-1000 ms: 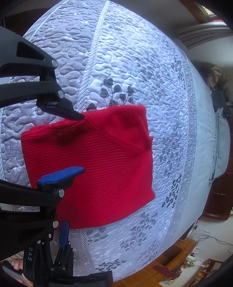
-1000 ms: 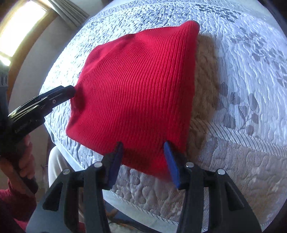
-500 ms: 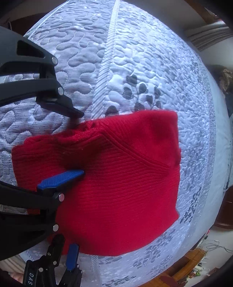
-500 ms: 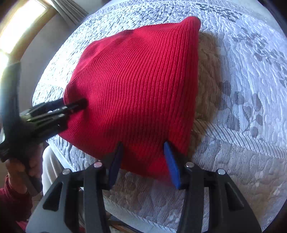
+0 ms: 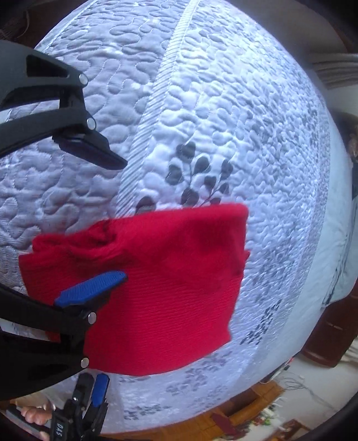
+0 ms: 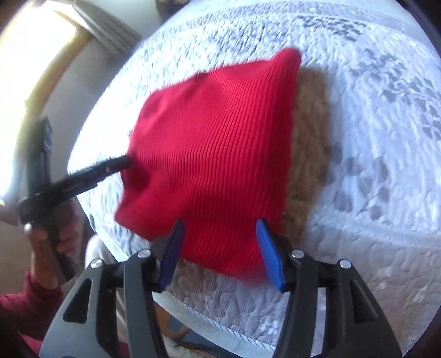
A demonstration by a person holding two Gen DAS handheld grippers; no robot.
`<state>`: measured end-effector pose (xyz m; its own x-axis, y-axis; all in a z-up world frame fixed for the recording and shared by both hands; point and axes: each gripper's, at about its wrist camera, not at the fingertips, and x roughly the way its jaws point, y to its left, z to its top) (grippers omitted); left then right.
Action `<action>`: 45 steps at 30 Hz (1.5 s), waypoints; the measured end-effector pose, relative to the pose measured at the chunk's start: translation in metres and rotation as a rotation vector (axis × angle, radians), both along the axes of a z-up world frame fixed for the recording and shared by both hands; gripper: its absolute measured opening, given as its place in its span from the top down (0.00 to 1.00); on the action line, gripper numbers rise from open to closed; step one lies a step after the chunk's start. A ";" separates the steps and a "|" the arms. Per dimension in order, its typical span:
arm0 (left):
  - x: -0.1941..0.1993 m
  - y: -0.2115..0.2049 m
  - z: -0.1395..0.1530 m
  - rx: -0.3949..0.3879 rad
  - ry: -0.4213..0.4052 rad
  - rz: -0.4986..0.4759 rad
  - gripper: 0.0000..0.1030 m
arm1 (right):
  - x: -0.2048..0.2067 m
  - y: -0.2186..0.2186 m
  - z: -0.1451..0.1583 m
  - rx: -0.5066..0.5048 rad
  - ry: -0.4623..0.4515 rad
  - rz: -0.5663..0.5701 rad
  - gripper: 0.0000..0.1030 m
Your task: Fold small clothes
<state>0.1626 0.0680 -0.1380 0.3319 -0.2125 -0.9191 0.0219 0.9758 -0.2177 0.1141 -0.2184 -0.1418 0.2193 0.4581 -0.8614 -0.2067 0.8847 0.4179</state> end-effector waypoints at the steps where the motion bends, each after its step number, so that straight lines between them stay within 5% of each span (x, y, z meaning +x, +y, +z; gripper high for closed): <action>1: 0.006 0.005 -0.002 -0.029 0.015 0.003 0.26 | 0.003 -0.005 0.004 0.001 -0.005 -0.009 0.47; 21: 0.061 -0.003 -0.039 -0.259 0.144 -0.028 0.27 | 0.058 -0.023 -0.026 0.012 0.072 -0.003 0.43; 30: 0.068 -0.022 -0.041 -0.250 0.139 -0.094 0.28 | 0.070 -0.023 -0.030 0.032 0.073 0.003 0.41; 39: 0.080 -0.024 -0.049 -0.302 0.146 -0.109 0.19 | 0.088 -0.019 -0.036 0.051 0.085 0.000 0.37; 45: 0.082 -0.029 -0.047 -0.256 0.132 -0.118 0.30 | 0.096 -0.016 -0.045 0.081 0.112 -0.001 0.37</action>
